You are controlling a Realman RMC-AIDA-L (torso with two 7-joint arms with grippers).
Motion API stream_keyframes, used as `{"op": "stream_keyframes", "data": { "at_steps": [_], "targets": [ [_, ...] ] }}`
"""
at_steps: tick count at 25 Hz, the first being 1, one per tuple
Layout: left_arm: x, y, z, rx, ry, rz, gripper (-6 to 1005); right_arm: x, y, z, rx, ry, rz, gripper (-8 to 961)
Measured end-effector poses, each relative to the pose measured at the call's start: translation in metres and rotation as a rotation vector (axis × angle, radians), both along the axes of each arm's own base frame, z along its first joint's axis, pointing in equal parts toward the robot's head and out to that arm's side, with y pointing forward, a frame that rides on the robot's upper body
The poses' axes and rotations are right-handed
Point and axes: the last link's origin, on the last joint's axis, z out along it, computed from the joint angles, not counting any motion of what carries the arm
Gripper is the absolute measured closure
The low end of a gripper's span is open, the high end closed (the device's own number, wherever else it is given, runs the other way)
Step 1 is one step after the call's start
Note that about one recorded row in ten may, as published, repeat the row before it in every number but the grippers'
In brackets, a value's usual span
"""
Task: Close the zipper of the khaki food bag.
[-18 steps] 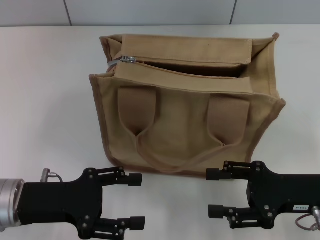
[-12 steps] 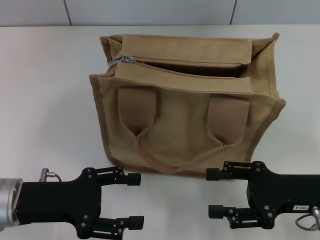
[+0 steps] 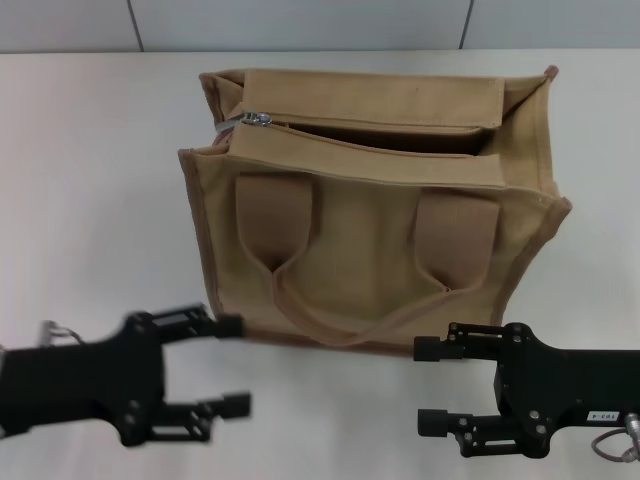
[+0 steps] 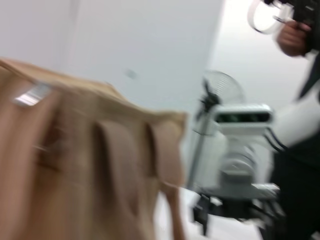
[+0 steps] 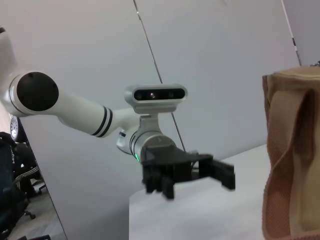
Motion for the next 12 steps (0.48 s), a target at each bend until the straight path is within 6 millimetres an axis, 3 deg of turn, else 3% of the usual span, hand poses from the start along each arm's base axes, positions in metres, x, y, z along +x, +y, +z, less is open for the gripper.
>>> {"op": "stream_keyframes", "data": {
  "at_steps": [6, 12],
  "targets": [
    [-0.027, 0.009, 0.043, 0.293, -0.053, 0.164, 172, 0.001, -0.001, 0.000, 0.002, 0.002, -0.008, 255],
    [-0.039, 0.025, 0.051, 0.468, -0.035, 0.261, 172, 0.001, -0.001, 0.001, 0.005, 0.005, -0.013, 263]
  ]
}}
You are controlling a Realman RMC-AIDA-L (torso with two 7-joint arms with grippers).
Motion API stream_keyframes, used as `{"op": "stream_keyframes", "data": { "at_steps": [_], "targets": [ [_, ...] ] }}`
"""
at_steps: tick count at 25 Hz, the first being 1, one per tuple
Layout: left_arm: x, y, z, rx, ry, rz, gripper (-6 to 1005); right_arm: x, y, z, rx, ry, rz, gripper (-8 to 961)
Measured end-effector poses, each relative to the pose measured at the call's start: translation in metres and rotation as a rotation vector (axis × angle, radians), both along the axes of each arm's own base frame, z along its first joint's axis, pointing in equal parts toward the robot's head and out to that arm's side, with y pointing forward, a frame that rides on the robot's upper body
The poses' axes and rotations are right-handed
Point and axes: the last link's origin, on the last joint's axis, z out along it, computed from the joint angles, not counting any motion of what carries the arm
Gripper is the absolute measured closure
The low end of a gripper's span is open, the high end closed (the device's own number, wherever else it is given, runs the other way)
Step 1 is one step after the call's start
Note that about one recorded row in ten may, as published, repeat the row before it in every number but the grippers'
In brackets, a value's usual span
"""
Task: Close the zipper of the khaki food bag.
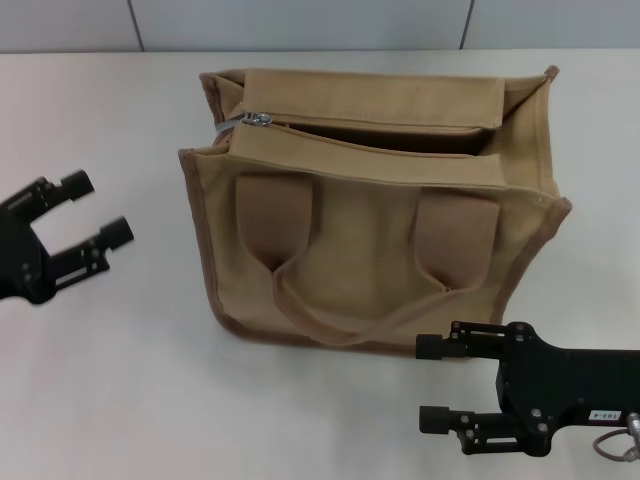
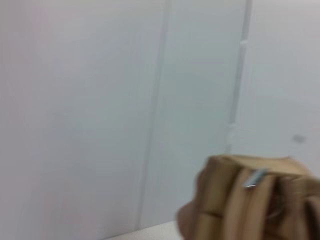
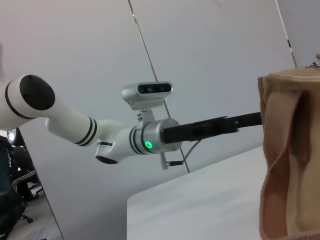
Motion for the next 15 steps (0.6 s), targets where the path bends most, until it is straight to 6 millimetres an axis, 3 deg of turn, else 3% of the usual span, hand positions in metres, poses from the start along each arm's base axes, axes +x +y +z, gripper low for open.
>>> {"op": "stream_keyframes", "data": {
  "at_steps": [5, 15],
  "targets": [
    [0.003, 0.013, -0.003, 0.022, 0.030, 0.004, 172, 0.000, 0.000, 0.000, -0.001, 0.001, -0.003, 269],
    [0.031, 0.041, -0.019, -0.012, 0.049, -0.082, 173, 0.002, -0.002, 0.000, -0.002, 0.001, -0.013, 283]
  ]
}}
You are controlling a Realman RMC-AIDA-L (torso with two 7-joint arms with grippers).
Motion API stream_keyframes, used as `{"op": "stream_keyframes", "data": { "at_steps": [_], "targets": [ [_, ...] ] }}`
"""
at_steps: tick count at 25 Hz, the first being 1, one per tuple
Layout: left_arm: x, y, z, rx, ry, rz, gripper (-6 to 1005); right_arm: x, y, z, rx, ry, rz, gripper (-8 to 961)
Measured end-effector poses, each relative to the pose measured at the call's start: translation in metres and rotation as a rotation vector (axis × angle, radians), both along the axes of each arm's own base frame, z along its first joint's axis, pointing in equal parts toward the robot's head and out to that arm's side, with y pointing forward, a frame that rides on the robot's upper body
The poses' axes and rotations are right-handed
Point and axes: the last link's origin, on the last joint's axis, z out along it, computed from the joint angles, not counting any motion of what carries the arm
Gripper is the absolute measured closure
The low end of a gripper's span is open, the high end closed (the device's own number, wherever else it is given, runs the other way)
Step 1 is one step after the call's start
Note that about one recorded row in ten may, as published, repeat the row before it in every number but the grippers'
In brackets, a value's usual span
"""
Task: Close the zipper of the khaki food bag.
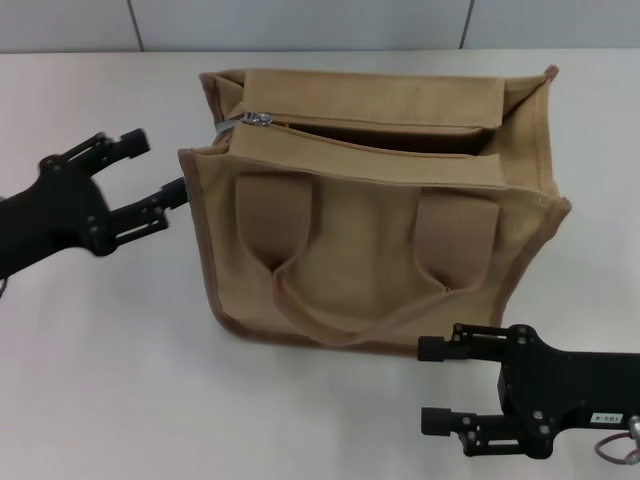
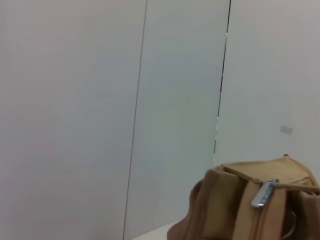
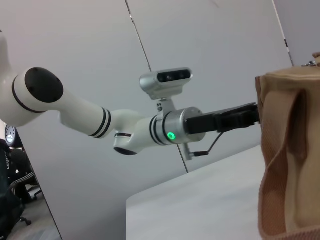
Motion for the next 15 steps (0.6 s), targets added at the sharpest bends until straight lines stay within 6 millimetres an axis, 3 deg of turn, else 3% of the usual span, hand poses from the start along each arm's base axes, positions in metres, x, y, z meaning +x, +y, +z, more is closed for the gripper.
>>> {"op": "stream_keyframes", "data": {
  "at_steps": [5, 15],
  "targets": [
    [0.015, 0.020, -0.013, -0.027, 0.059, -0.036, 181, 0.000, -0.001, 0.000, -0.001, 0.001, -0.002, 289],
    [0.033, 0.036, -0.026, -0.044, 0.081, -0.066, 251, 0.001, -0.001, 0.000, 0.000, 0.001, -0.005, 302]
  ]
}}
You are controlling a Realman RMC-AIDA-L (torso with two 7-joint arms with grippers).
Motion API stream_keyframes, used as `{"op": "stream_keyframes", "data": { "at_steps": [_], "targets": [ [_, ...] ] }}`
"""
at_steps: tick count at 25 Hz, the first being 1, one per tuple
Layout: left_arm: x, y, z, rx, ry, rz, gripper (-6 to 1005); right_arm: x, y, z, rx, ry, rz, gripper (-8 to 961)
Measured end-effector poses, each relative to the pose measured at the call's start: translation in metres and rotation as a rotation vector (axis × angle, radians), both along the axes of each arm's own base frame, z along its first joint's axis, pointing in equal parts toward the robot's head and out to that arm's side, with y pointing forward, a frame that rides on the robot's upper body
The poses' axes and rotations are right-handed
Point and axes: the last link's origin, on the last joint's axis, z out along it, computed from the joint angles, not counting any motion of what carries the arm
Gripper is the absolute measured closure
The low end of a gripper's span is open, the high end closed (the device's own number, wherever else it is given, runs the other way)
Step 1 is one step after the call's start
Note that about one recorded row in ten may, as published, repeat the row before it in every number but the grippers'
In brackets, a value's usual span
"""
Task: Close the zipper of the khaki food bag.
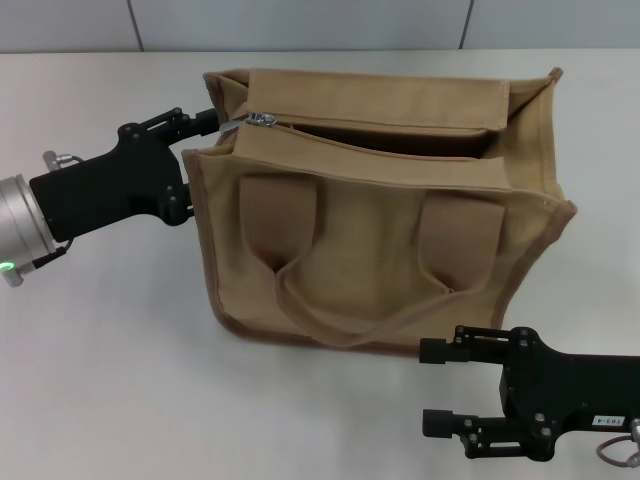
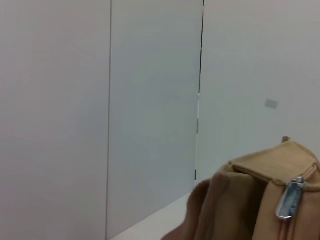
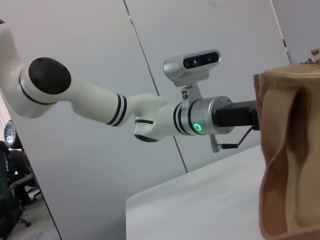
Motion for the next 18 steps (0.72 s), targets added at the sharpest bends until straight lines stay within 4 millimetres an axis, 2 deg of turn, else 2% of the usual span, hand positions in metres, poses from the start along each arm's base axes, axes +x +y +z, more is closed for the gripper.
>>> {"op": "stream_keyframes", "data": {
  "at_steps": [11, 18],
  "targets": [
    [-0.0074, -0.0030, 0.0049, 0.031, -0.019, 0.032, 328, 0.0006, 0.0010, -0.0003, 0.005, -0.005, -0.004, 317],
    [-0.0068, -0.0020, 0.0080, 0.044, -0.036, 0.037, 733, 0.0004, 0.0024, -0.0007, 0.006, -0.009, -0.006, 326]
  ]
}}
